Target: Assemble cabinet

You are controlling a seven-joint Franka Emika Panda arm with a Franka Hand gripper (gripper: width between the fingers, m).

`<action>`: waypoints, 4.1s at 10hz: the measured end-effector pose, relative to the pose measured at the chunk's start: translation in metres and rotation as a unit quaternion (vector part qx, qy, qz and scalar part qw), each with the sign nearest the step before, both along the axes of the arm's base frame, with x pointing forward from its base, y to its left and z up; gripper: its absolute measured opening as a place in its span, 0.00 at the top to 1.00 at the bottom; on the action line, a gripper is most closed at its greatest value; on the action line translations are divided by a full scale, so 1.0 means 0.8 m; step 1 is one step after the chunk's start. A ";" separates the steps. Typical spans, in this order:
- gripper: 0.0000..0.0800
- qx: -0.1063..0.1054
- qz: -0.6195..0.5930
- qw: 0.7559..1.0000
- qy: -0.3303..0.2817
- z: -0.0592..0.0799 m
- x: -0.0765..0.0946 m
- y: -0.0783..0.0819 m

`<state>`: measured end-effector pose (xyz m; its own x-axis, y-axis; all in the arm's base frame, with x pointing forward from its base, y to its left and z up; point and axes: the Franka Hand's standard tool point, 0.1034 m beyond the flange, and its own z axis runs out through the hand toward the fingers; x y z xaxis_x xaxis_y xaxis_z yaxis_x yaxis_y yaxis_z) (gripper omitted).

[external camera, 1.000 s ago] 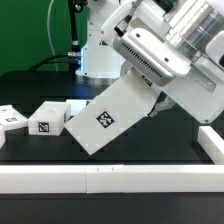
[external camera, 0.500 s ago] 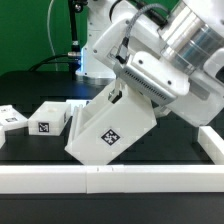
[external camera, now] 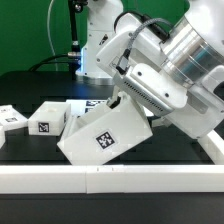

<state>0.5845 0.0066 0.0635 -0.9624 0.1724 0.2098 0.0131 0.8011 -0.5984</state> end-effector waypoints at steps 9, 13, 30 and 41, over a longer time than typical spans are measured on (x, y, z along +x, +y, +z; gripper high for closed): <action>0.00 -0.014 0.015 1.000 0.000 0.045 0.004 0.028; 0.00 -0.045 0.024 0.999 0.013 0.047 0.000 0.025; 0.00 -0.155 -0.073 0.978 -0.117 0.090 0.014 -0.010; 0.00 -0.180 -0.163 0.954 -0.176 0.113 0.021 -0.032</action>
Offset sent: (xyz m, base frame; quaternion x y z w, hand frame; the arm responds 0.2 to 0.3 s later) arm 0.0012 -0.0024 0.0086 0.0270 -0.0161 0.0100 0.9995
